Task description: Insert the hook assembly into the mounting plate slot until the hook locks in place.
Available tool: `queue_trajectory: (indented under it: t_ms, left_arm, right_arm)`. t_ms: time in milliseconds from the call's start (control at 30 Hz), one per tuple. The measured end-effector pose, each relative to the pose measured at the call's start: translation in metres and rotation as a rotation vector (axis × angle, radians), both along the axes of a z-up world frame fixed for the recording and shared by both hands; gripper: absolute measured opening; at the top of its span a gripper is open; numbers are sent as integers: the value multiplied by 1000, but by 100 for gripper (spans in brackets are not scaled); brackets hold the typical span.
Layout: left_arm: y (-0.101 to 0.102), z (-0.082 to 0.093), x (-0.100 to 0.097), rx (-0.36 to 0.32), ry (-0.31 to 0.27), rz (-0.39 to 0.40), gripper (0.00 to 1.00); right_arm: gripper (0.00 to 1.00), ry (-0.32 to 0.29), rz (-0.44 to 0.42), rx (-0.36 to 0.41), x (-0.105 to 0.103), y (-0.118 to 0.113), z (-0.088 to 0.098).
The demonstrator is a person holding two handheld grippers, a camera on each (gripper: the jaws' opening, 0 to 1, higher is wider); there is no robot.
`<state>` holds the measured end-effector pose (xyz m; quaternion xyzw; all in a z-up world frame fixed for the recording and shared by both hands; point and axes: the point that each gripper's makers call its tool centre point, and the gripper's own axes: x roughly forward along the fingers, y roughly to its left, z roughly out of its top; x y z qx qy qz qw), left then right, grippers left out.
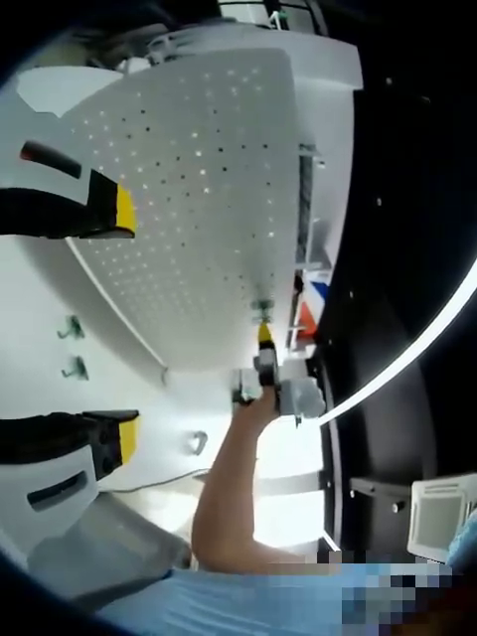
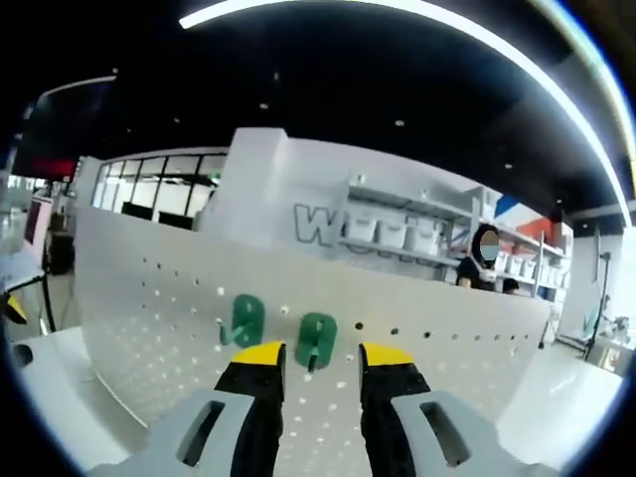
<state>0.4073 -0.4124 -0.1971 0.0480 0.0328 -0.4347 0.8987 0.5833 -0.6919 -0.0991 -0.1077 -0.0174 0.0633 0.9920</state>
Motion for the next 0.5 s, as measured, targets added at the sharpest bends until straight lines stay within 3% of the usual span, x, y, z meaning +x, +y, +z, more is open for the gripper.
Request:
queue_trajectory:
  t_ms: [500]
  left_arm:
    - [-3, 8, -4, 1, -16, -5, 71]
  right_arm:
    - [33, -4, 11, -26, -26, -1, 3]
